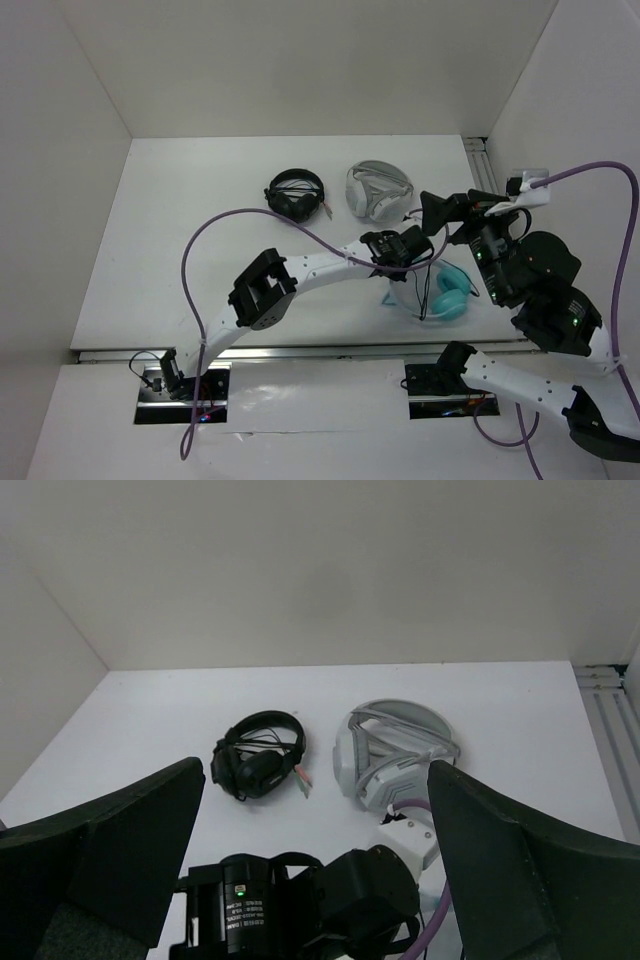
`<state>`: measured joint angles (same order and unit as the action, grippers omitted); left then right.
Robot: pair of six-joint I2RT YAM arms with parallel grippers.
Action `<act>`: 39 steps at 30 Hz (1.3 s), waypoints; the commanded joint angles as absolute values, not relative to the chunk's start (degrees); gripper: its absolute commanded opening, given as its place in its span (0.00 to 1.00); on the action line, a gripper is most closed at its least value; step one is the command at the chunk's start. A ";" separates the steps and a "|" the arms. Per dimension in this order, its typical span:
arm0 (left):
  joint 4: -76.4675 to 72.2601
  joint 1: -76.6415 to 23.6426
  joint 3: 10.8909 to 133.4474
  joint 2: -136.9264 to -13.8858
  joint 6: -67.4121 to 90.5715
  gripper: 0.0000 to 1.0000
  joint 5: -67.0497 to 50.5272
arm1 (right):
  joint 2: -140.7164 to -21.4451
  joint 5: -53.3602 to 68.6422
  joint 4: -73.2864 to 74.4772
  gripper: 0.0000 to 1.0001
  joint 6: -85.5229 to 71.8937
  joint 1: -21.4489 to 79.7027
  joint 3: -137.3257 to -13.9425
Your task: Wrap the headphones
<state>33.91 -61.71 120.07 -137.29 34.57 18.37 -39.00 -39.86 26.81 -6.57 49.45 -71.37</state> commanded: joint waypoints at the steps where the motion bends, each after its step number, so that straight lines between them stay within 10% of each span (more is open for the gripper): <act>1: 28.48 -62.05 123.75 -138.52 36.65 0.10 16.53 | -37.89 -40.52 28.74 1.00 -6.59 49.04 -73.48; 13: 26.71 -61.35 122.00 -136.33 37.18 0.58 23.64 | -37.35 -33.76 29.36 1.00 -8.17 49.04 -70.49; 16: 27.25 -61.35 117.97 -131.60 37.18 1.00 24.60 | -38.58 -32.26 30.85 1.00 -8.17 49.04 -71.02; 39: 59.14 -61.87 85.26 -56.29 44.29 1.00 48.16 | -44.38 -35.76 53.77 1.00 -13.53 45.97 -93.84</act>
<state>51.24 -61.67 87.85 -66.26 40.99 43.57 -43.48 -35.57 47.37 -11.73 46.83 -89.86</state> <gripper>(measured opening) 0.997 0.999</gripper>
